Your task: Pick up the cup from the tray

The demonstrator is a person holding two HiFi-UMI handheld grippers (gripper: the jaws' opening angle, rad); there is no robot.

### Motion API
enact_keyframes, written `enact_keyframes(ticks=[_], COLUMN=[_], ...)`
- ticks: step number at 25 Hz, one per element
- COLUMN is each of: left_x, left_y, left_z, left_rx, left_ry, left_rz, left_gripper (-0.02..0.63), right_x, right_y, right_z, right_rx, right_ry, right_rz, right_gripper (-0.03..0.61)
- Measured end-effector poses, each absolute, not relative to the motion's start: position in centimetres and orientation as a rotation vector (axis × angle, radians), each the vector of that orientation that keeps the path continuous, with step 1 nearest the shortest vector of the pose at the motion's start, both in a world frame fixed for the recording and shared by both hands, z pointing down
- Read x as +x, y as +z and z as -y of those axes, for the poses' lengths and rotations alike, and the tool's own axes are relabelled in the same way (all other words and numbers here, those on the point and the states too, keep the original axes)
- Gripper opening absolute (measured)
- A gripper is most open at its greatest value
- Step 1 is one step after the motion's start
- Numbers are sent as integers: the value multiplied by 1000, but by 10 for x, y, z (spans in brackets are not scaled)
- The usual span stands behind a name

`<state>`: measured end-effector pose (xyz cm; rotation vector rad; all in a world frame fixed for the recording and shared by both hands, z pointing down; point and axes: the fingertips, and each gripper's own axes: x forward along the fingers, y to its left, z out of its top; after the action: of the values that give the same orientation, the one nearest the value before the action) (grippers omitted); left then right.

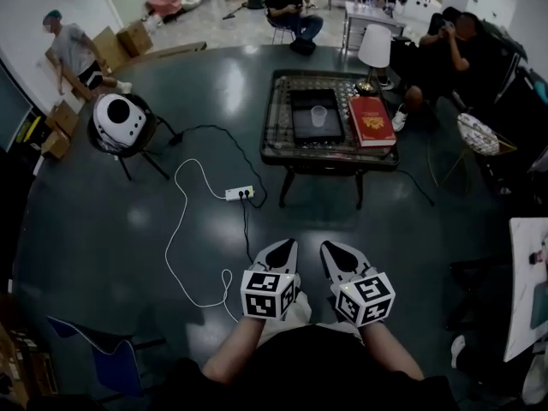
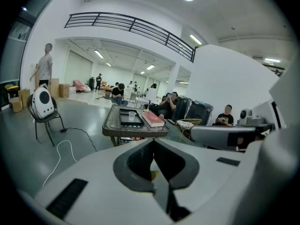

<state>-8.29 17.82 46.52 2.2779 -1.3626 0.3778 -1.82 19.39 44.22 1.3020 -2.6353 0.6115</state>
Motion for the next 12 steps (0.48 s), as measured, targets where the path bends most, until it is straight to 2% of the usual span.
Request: enact_keyframes(ticks=[12], left_x=[-102], left_y=[451], left_z=[-88], left_rx=[2314], left_ry=[389], left_rz=[1338], left_gripper=[11], right_x=[-29], right_y=[434], right_z=[-100], right_rx=[1384], right_ry=[629], right_rz=[2606], right_gripper=[11])
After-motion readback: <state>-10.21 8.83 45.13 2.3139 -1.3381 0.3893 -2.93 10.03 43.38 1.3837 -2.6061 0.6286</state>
